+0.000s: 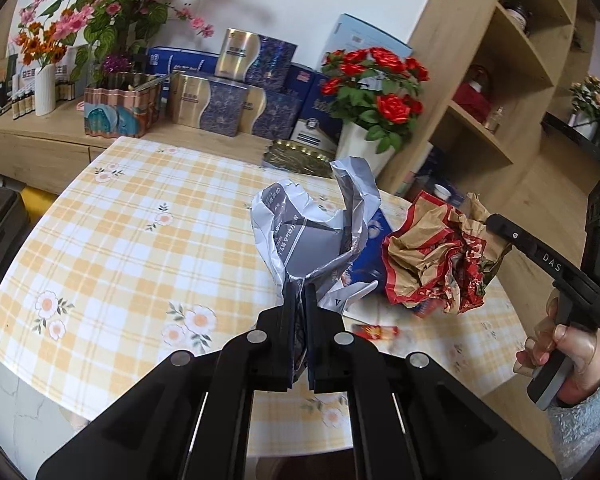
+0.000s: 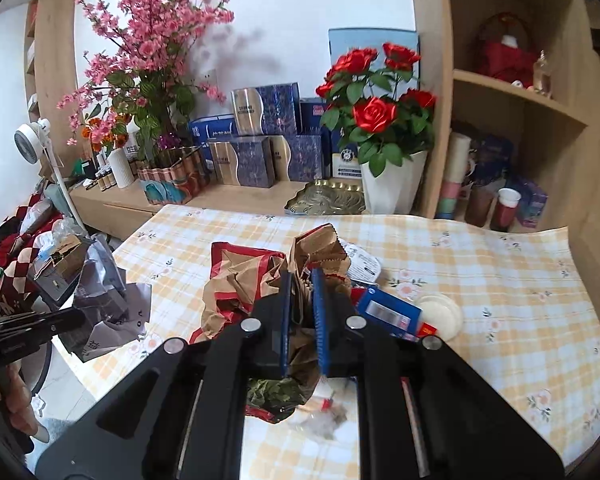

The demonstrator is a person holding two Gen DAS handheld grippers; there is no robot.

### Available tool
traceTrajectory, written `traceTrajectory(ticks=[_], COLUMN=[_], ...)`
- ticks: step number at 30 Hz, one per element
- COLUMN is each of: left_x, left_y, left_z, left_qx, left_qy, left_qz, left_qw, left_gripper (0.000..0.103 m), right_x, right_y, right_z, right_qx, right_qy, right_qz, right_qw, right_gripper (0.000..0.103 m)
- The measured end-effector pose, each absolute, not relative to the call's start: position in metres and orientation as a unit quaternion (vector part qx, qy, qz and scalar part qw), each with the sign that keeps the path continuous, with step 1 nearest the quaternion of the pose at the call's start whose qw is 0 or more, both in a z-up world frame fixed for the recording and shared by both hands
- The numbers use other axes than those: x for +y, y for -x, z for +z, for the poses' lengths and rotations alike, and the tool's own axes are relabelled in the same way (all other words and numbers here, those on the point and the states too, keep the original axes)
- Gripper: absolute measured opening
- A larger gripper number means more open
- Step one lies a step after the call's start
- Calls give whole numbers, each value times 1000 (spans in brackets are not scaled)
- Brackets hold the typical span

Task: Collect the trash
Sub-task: 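Grasp the brown-red snack wrapper with the right tool while the left tool holds the bag, then carry the bag and wrapper in both tools down over the brown bin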

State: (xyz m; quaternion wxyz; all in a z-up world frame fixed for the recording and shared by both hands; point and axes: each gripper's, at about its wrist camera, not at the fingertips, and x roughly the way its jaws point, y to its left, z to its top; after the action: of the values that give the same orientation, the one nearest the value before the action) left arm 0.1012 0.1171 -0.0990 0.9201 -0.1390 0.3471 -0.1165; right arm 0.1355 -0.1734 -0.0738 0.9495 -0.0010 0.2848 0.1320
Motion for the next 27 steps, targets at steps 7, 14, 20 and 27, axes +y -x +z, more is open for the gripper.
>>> traceTrajectory(ticks=[7, 14, 20, 27], left_x=[96, 80, 72, 63], left_y=[-64, -27, -2, 27], left_z=[-89, -86, -92, -102], left_qx=[340, 334, 339, 345], left_qy=[125, 118, 116, 108], left_qz=[-133, -147, -154, -160], left_qw=[923, 924, 921, 919], left_gripper=[5, 5, 5, 5], right_x=[-194, -209, -217, -218], right_y=[-85, -41, -7, 26], right_z=[-65, -69, -86, -115], right_qx=[273, 273, 284, 306], right_qy=[-3, -2, -6, -12], right_qz=[127, 123, 121, 126], right_qw=[953, 954, 951, 944], right_gripper=[14, 14, 14, 14])
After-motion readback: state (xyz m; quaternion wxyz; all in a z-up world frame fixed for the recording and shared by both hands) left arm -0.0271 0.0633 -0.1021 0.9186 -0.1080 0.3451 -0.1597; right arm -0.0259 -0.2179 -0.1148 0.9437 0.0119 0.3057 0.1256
